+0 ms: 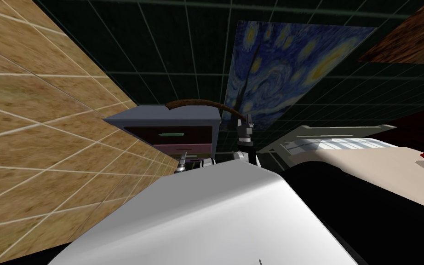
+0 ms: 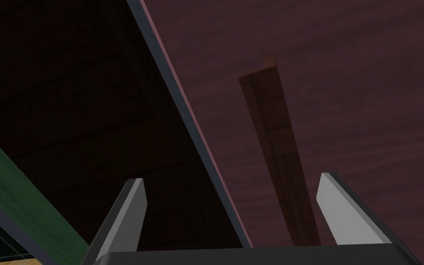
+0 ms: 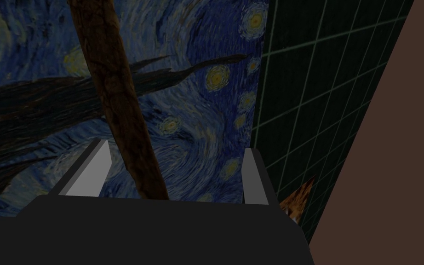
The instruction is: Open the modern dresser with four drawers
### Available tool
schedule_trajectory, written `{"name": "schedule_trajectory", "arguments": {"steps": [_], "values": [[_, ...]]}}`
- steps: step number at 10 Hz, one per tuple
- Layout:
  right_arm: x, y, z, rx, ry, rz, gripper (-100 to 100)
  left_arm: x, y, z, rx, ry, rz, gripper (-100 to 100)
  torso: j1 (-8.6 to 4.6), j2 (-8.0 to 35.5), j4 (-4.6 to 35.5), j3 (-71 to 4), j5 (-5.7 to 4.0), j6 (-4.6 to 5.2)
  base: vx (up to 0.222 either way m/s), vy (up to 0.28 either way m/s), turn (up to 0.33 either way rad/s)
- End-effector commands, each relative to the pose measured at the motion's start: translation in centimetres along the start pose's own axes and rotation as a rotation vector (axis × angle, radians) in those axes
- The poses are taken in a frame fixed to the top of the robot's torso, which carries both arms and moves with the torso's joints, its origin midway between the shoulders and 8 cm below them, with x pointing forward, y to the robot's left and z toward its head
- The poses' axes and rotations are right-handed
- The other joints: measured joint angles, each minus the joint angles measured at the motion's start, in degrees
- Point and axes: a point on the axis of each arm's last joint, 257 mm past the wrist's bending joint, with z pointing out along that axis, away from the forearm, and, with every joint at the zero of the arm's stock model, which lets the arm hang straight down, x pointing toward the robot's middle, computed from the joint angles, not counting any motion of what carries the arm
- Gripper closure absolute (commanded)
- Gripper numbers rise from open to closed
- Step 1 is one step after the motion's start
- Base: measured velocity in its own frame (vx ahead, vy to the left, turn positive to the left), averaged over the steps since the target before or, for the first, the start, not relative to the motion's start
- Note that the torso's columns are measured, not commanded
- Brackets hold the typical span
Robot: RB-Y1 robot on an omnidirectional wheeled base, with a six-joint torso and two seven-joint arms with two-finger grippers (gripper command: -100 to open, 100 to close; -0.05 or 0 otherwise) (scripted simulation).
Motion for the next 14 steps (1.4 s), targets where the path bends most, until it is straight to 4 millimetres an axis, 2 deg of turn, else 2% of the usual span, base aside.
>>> {"name": "schedule_trajectory", "arguments": {"steps": [1,4,7,8,11,12,13,14], "values": [[0.0,0.0,0.0,0.0,0.0,0.0,0,1.6,1.7,-1.1,-0.038,0.022,-0.006,-100,0.01,0.02,0.0,0.01,0.0,0.0,0.039,-0.006,-0.054],[0.0,0.0,0.0,0.0,0.0,0.0,0,3.5,2.8,-2.0,-0.068,0.034,-0.026,-100,-0.01,0.01,0.0,0.01,0.0,0.0,0.04,-0.002,-0.033],[0.0,0.0,0.0,0.0,0.0,0.0,0,5.5,3.0,-2.2,-0.083,0.026,-0.065,-100,0.0,0.07,0.02,0.04,0.0,0.0,0.017,0.0,-0.02],[0.0,0.0,0.0,0.0,0.0,0.0,0,5.2,3.0,-2.2,-0.08,0.029,-0.055,-100,0.0,0.06,0.02,0.03,0.0,0.0,0.0,0.0,0.0],[0.0,0.0,0.0,0.0,0.0,0.0,0,4.8,2.7,-0.5,-0.081,0.026,-0.056,-100,0.0,0.02,0.0,0.01,0.0,0.0,0.0,0.0,0.0],[0.0,0.0,0.0,0.0,0.0,0.0,0,4.8,2.6,-0.8,-0.079,0.026,-0.056,-100,-0.01,0.01,0.0,0.01,0.0,0.0,-0.005,0.001,-0.001],[0.0,0.0,0.0,0.0,0.0,0.0,0,5.1,2.9,-1.5,-0.081,0.028,-0.056,100,-0.01,0.03,0.0,0.02,0.0,0.0,0.0,0.0,0.0],[0.0,0.0,0.0,0.0,0.0,0.0,0,5.2,3.0,-1.8,-0.081,0.028,-0.056,100,-0.02,0.02,0.0,0.01,0.0,-0.01,0.0,0.0,0.0]]}}
